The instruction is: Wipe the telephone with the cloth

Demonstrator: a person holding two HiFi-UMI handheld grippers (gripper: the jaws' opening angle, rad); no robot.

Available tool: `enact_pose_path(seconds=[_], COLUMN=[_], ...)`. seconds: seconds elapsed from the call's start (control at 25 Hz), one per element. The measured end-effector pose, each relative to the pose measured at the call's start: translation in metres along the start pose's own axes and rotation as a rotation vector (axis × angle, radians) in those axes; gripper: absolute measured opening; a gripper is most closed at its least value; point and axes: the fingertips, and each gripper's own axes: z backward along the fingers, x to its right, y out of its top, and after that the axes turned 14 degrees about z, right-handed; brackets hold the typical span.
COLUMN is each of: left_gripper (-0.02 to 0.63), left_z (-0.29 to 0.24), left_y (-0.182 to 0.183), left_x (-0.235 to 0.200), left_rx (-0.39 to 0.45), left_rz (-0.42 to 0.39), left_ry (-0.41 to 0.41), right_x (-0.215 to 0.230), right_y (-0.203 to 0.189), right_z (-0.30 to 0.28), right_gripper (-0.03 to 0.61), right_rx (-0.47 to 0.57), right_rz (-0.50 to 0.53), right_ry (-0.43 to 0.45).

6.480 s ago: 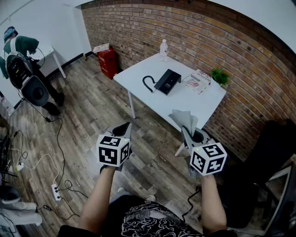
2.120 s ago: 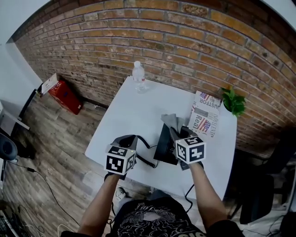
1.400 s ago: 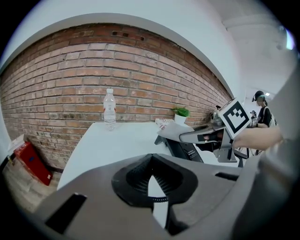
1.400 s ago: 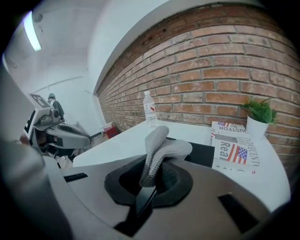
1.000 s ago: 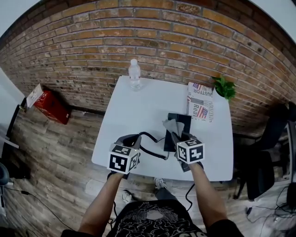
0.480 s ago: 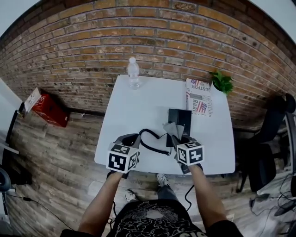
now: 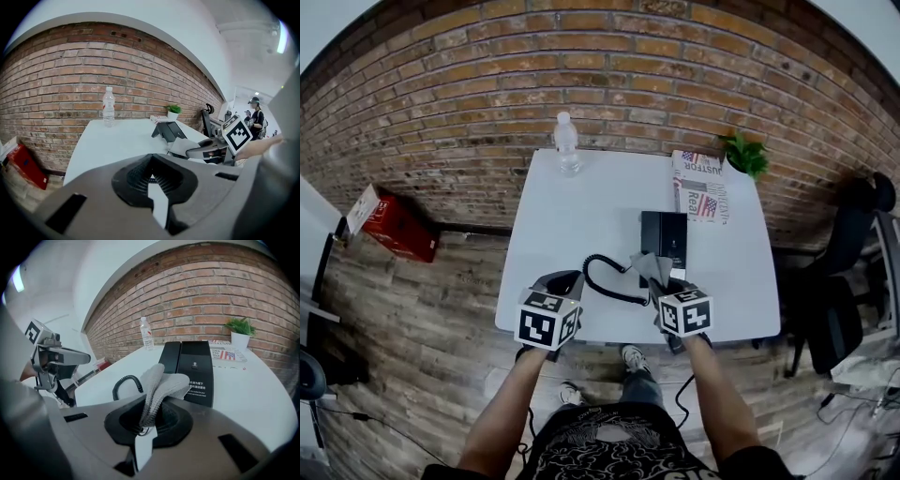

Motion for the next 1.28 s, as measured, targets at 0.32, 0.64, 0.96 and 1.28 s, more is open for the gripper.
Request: enact_pose_path(seconds=[0.32, 0.64, 0.96, 1.28], left_gripper=[0.006, 0.006, 0.006, 0.006], left_z=[0.007, 0.011, 0.003, -0.014], left_y=[-0.011, -0.014, -0.004, 0.005], left_x=[-0.002, 0.002, 0.013, 0.026], left_rx=[-0.012, -0.014, 0.001, 0.005], left_rz=[-0.012, -0.018, -0.021, -0.014], left_ry=[-0.011, -0.017, -0.030, -0.036], right_x=[-0.014, -0.021, -0.006, 0.027], right_y=[-0.017, -0.025, 0.007, 0.045], right_z=[0.003, 0.010, 0.036, 0.056], right_gripper=[0.011, 0.011, 0.011, 0.011], right_rx=[-0.018, -0.023, 0.056, 0.126], right_rz=[-0.015, -0.018, 0.008, 0.033], right_ry=[-0.005, 0.000, -0.021, -0.044])
